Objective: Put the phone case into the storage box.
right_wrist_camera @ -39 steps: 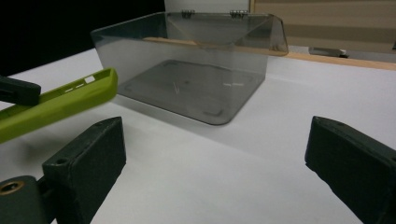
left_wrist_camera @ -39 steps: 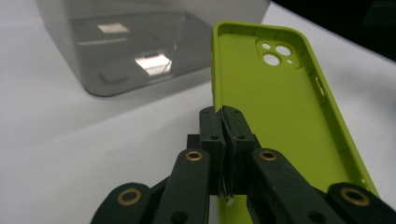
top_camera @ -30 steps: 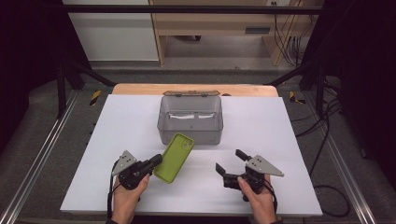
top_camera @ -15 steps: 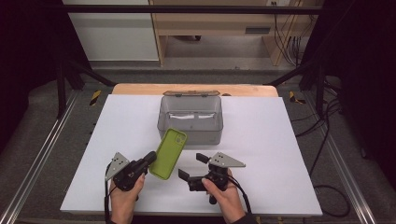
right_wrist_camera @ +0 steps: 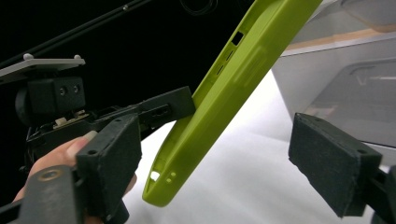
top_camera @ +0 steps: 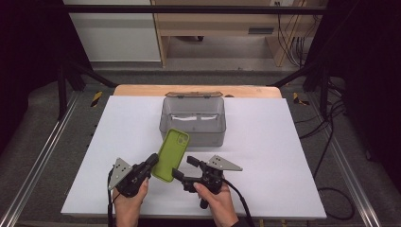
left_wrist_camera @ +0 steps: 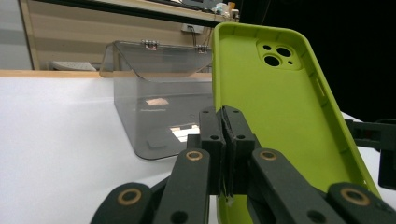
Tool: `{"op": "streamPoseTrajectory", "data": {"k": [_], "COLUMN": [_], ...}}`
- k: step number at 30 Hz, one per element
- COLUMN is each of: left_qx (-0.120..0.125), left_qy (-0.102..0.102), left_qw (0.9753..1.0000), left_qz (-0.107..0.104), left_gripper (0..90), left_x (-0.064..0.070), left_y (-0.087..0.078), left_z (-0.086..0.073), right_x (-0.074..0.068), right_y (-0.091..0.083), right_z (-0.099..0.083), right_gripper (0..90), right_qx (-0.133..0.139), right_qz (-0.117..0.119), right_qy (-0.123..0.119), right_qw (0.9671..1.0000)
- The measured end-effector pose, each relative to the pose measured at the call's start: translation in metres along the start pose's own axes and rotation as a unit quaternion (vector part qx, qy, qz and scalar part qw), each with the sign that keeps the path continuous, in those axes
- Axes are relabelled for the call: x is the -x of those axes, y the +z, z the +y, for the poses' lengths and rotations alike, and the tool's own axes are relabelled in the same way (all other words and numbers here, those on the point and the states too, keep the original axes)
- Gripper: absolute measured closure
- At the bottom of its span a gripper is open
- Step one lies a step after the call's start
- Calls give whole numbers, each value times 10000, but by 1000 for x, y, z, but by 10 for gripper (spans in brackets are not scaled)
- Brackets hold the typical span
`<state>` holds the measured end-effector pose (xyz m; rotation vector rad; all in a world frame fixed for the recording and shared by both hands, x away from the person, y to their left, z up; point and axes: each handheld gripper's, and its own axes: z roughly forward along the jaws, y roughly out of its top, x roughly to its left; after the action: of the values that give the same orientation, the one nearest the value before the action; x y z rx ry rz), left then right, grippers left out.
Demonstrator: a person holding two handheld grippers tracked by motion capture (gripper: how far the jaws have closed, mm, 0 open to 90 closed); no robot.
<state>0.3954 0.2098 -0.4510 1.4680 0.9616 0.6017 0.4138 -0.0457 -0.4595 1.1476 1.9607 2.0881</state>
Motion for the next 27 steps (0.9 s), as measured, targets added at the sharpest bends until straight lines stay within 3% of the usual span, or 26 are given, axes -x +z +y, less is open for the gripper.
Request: {"op": "streamPoseTrajectory", "data": {"k": [6,12,14,17,27], "left_qx": [55,115,133,166,208], "left_qy": [-176,-142,-125,-114,-107], "left_qw": [9998,9998,9998,9997,9997], "left_qz": [97,90,97,98,15], "left_gripper": [879,879,879,879,879], "left_x": [-5,-1,0,2,8], "left_y": [-2,-3,-4,-5,-5], "left_z": [-2,-1,0,0,0], "right_x": [-6,-6,-8,-9,-10], "right_y": [13,12,7,4,3], "right_z": [5,2,1,-3,-5], "right_gripper": [188,189,214,261,415], "right_qx": [82,137,219,219,366], "right_qz": [119,24,-16,-27,128], "right_qy": [104,86,125,-3,223], "right_qw": [9998,9999,9997,9998,9990]}}
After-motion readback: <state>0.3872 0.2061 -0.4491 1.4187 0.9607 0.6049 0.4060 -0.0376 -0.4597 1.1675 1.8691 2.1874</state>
